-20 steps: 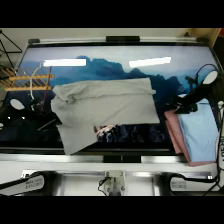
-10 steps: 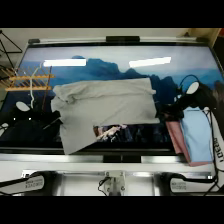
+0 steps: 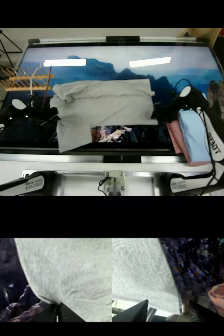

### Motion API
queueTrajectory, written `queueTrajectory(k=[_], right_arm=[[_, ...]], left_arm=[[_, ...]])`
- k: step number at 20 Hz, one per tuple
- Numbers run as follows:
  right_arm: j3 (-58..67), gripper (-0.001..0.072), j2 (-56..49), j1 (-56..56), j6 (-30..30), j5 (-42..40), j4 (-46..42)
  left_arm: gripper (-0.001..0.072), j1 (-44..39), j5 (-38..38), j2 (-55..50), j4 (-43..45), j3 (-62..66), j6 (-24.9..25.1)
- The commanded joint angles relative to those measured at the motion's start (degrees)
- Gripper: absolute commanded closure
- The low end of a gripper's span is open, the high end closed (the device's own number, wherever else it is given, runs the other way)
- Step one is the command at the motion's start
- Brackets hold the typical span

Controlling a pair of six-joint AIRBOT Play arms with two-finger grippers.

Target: Fold the shirts.

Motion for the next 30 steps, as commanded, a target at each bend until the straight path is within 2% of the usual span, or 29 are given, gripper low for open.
queueTrajectory(k=[1,2,3,4,5,9,12,16,19,22,24,27,30], right_arm=[[-0.22,0.0112,-2.10,2.56,-0.17,-1.46,0.68],[-0.20,0.0189,-2.19,3.63,-0.46,-1.46,0.66],[-0.20,0.0408,-2.12,4.72,-0.87,-1.20,0.72],[-0.20,0.0554,-2.12,5.66,-0.83,-0.90,0.79],[-0.07,0.0640,-2.05,6.36,-0.85,-0.63,0.92],[4.76,0.0655,3.63,6.36,-1.84,-0.61,-0.07],[17.64,0.0655,14.34,4.13,-5.09,-0.79,-2.47],[40.46,0.0655,30.49,0.72,-8.83,-8.81,-5.95],[47.56,0.0655,42.36,0.76,-8.81,-17.14,-9.92],[47.65,0.0654,51.76,0.76,-8.09,-16.68,-11.69],[47.65,0.0655,55.06,0.76,-5.90,-12.33,-14.29],[47.65,0.0654,56.24,0.76,-2.49,-5.25,-20.90],[47.65,0.0654,54.18,0.76,-1.62,1.64,-22.67]], left_arm=[[0.0669,-0.17,-0.02,0.48,-0.28,0.11,0.00],[0.0669,-0.17,-0.04,0.48,-0.31,0.11,-0.02],[0.0669,-0.17,-0.02,0.50,-0.66,0.15,0.00],[0.0669,-0.15,-0.04,0.57,-1.42,0.52,0.11],[0.0669,-0.17,-0.31,0.63,-2.49,1.44,1.20],[0.0672,-0.17,-4.46,3.72,-3.76,11.96,3.61],[0.0672,-0.20,-4.98,10.93,-3.78,28.55,3.91],[0.0672,-1.66,4.26,23.06,-4.35,56.30,3.91],[0.0672,-1.70,9.90,31.19,-4.33,67.80,3.87],[0.0672,-1.70,6.34,38.45,-3.82,68.85,2.69],[0.0672,-1.70,0.55,40.83,0.13,68.85,-1.40],[0.0672,-1.70,-7.30,41.11,2.60,68.76,-1.70],[0.0671,-1.70,-10.29,41.00,5.70,66.18,-1.70]])
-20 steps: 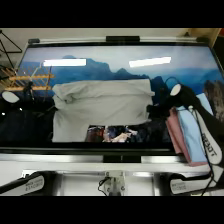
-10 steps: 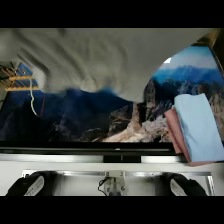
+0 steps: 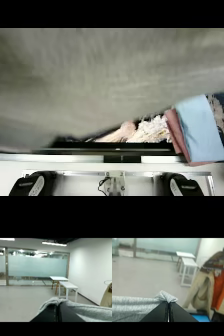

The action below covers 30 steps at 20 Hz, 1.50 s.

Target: Fold the shirts.

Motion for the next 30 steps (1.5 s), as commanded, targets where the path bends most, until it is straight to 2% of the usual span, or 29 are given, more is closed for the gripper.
queueTrajectory(k=[1,3,6,8,11,14,16,19,23,25,27,30], right_arm=[[0.28,0.0654,-1.44,-0.02,1.81,9.11,-3.69],[0.24,0.0654,-5.88,-0.02,1.38,14.80,-3.74],[-4.28,0.0654,-15.45,-0.02,0.55,22.86,-3.34],[-12.44,0.0654,-21.59,-0.02,0.57,22.03,-2.05],[-25.57,0.0654,-31.76,0.17,0.33,9.35,2.40],[-26.84,0.0654,-44.13,1.55,2.60,-2.21,3.58],[-26.84,0.0654,-50.34,1.92,5.25,-10.21,3.76],[-26.84,0.0654,-56.30,1.88,8.41,-21.05,4.17],[-26.84,0.0654,-61.00,1.88,8.35,-29.99,11.32],[-26.84,0.0654,-62.55,1.88,8.28,-29.42,11.91],[-26.80,0.0654,-62.38,1.62,7.85,-26.10,10.84],[-26.80,0.0654,-59.52,0.63,4.35,-12.87,7.72]], left_arm=[[0.0671,0.04,-5.79,0.55,4.42,-2.82,-0.81],[0.0672,0.04,-8.92,-0.46,4.83,-7.76,-0.74],[0.0672,0.04,-10.40,-3.43,5.11,-19.91,2.51],[0.0672,0.02,-10.01,-6.99,5.25,-28.52,4.85],[0.0672,-0.26,-3.48,-14.91,4.94,-39.89,5.88],[0.0672,-3.74,7.48,-26.80,5.01,-44.59,5.88],[0.0672,-5.75,15.10,-35.98,4.98,-42.97,5.84],[0.0671,-7.23,22.69,-48.89,4.72,-36.79,5.62],[0.0671,-9.01,30.45,-59.95,-5.40,-32.26,5.68],[0.0671,-9.99,29.99,-62.14,-5.55,-32.26,6.36],[0.0671,-9.68,26.14,-61.99,-5.31,-32.22,8.66],[0.0671,-7.39,10.99,-59.60,-3.58,-31.50,13.16]])
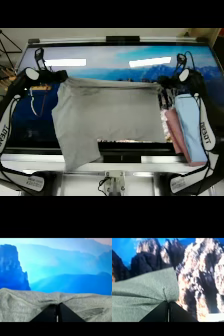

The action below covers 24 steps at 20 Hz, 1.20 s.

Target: Fold the shirts.

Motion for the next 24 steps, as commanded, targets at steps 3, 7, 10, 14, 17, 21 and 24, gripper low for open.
queueTrajectory(k=[3,7,10,14,17,21,24], right_arm=[[-0.48,0.0653,1.27,-0.24,-2.64,23.78,-2.21],[-1.92,0.0654,-1.49,1.05,-1.62,27.85,0.44],[-1.90,0.0654,-2.05,1.55,-1.07,28.68,0.50],[-1.90,0.0651,-2.05,1.55,-0.55,28.46,0.57],[-0.42,0.0242,-1.49,1.25,-0.94,31.93,0.39],[1.03,0.0242,4.92,0.39,-3.15,41.70,-7.39],[-5.70,0.0242,12.76,-2.54,-3.61,41.48,-4.31]], left_arm=[[0.0671,3.43,-28.02,0.31,2.25,-0.11,3.48],[0.0672,3.65,-29.97,-0.07,4.42,-3.61,2.47],[0.0672,4.28,-28.89,-0.07,6.73,-3.61,0.70],[0.0669,4.09,-27.89,-0.98,6.29,-3.61,-1.25],[0.0200,4.24,-30.40,-0.83,6.08,-2.64,-3.15],[0.0189,7.43,-41.46,3.17,6.12,-0.63,-3.15],[0.0246,8.76,-42.73,12.63,6.10,-13.20,-2.45]])
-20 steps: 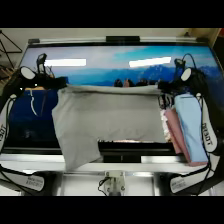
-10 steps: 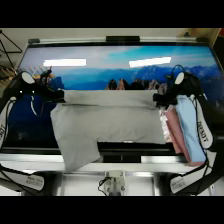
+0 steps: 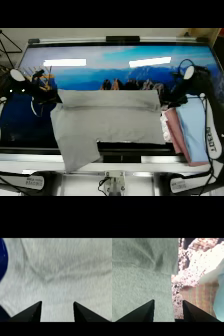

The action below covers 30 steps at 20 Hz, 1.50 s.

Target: Fold the shirts.

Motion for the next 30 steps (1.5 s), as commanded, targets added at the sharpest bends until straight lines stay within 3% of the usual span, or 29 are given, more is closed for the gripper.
queueTrajectory(k=[1,4,8,11,13,22,23,25,26,30], right_arm=[[-7.82,0.0242,8.83,-2.75,-2.16,2.60,0.92],[-18.62,0.0242,17.03,-3.50,-2.80,-0.07,1.36],[-27.52,0.0242,23.89,-3.34,-2.69,-1.60,2.62],[-30.97,0.0242,26.01,-3.34,-2.62,-1.53,2.95],[-32.54,0.0242,26.21,-3.32,-2.58,-1.57,3.32],[-33.88,0.0242,26.14,-3.34,-1.05,-4.57,3.28],[-34.53,0.0242,26.14,-3.34,-1.03,-4.87,3.30],[-36.94,0.0242,26.14,-3.32,-1.03,-6.32,3.34],[-38.58,0.0242,26.12,-3.32,-1.03,-7.37,3.78],[-43.36,0.0242,26.10,-2.51,-1.16,-12.11,6.03]], left_arm=[[0.0246,1.31,-2.21,10.58,-0.02,-15.02,0.66],[0.0245,1.60,2.27,22.67,-0.22,-36.57,1.53],[0.0242,4.17,5.57,34.05,-0.72,-49.48,2.21],[0.0234,5.05,6.05,35.58,-0.66,-53.53,2.89],[0.0185,5.05,7.21,35.21,-1.60,-53.79,3.98],[0.0204,3.02,14.21,29.24,-6.45,-53.94,4.13],[0.0295,2.40,14.27,28.11,-6.73,-53.94,4.13],[0.0634,2.21,14.29,27.34,-6.71,-53.88,4.15],[0.0669,2.21,14.27,27.45,-6.71,-53.75,4.17],[0.0670,2.21,13.62,27.76,-6.73,-52.65,4.35]])
